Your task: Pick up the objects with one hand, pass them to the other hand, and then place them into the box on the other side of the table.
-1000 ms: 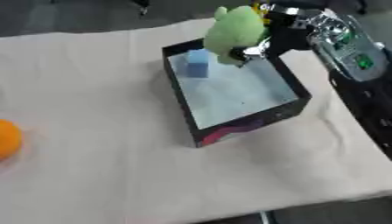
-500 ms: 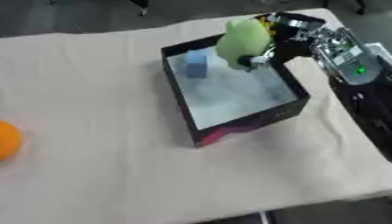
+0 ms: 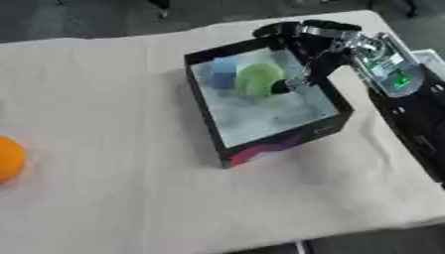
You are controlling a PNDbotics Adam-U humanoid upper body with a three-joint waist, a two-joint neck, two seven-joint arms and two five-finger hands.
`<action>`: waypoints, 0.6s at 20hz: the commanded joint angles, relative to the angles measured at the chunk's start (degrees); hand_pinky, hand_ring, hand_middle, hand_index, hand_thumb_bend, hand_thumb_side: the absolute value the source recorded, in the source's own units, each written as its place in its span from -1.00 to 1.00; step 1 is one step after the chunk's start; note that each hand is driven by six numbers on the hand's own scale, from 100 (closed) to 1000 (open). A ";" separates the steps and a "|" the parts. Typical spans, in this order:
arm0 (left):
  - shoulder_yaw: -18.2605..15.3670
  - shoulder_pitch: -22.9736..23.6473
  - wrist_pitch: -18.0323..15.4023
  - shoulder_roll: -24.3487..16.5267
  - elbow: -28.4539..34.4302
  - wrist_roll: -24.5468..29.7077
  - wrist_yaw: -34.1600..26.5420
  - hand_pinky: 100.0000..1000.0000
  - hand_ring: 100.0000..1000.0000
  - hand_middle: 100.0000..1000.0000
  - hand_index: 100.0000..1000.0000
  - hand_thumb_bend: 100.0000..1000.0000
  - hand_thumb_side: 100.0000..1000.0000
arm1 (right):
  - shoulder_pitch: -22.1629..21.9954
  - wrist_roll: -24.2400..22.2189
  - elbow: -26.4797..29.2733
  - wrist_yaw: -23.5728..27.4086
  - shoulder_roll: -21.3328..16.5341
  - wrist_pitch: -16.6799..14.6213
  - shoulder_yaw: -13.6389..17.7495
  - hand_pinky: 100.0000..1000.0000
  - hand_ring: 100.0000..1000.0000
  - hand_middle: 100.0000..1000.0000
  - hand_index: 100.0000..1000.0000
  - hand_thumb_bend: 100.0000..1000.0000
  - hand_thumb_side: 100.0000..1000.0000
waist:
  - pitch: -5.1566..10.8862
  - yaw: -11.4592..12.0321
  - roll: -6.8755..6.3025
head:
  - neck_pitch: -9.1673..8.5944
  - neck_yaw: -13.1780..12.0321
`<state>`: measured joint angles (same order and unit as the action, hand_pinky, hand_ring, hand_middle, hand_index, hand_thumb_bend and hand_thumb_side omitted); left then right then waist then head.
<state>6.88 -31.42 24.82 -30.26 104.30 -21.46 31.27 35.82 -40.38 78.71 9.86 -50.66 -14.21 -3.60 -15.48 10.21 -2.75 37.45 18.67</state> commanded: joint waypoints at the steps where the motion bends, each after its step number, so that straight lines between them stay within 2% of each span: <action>1: -0.95 -0.37 0.07 -1.96 0.82 -0.25 0.00 0.72 0.20 0.29 0.54 0.35 -0.13 | 1.00 0.29 1.19 -2.19 -1.67 -3.03 1.24 1.00 1.00 1.00 1.00 0.47 -0.84 | 0.84 -0.13 -0.35 | -0.17 -0.27; 4: -0.88 -0.33 -0.09 -1.97 0.82 -0.16 -0.07 0.73 0.20 0.29 0.54 0.32 -0.13 | 0.99 2.33 0.93 -3.79 -1.72 -5.18 1.63 1.00 1.00 1.00 1.00 0.49 -0.83 | 0.89 -0.28 -0.37 | -0.07 -0.45; 6: -0.86 -0.30 -0.22 -2.00 0.77 -0.07 -0.11 0.73 0.20 0.29 0.54 0.33 -0.13 | 0.92 3.39 0.98 -3.73 -1.70 -5.66 1.68 1.00 1.00 1.00 1.00 0.41 -0.90 | 0.93 -0.37 -0.40 | -0.03 -0.65; 7: -0.85 -0.31 -0.27 -2.03 0.75 -0.01 -0.12 0.73 0.20 0.29 0.54 0.33 -0.13 | 0.86 3.88 1.13 -3.19 -1.67 -5.53 1.77 1.00 1.00 1.00 1.00 0.35 -0.88 | 0.95 -0.42 -0.42 | -0.04 -0.83; 8: -0.82 -0.33 -0.31 -2.09 0.75 0.10 -0.16 0.73 0.20 0.30 0.54 0.33 -0.13 | 0.77 4.53 1.39 -2.44 -1.63 -5.07 1.95 1.00 1.00 1.00 1.00 0.26 -0.70 | 0.96 -0.48 -0.46 | -0.08 -1.12; 10: -0.68 -0.50 -0.45 -2.31 0.78 0.72 -0.26 0.73 0.21 0.30 0.54 0.34 -0.12 | 0.46 6.22 2.06 -0.64 -1.42 -3.51 2.46 1.00 1.00 1.00 1.00 0.08 -0.50 | 0.99 -0.61 -0.57 | -0.17 -2.08; 11: -0.40 -0.64 -0.62 -2.56 0.72 1.42 -0.35 0.73 0.22 0.30 0.55 0.37 -0.11 | 0.25 7.16 2.55 0.32 -1.31 -2.59 2.79 1.00 1.00 1.00 1.00 0.07 -0.35 | 1.00 -0.68 -0.63 | -0.26 -2.82; 12: -0.06 -0.81 -0.85 -2.85 0.58 2.26 -0.51 0.73 0.22 0.31 0.55 0.35 -0.12 | 0.05 8.12 3.26 1.29 -1.27 -1.64 3.05 1.00 1.00 1.00 1.00 0.01 -0.39 | 1.01 -0.74 -0.68 | -0.36 -3.47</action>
<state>7.08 -31.33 24.17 -30.82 104.28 -19.88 31.02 35.22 -33.37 80.46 9.91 -50.65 -16.63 -1.67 -15.48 9.46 -2.83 37.58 15.92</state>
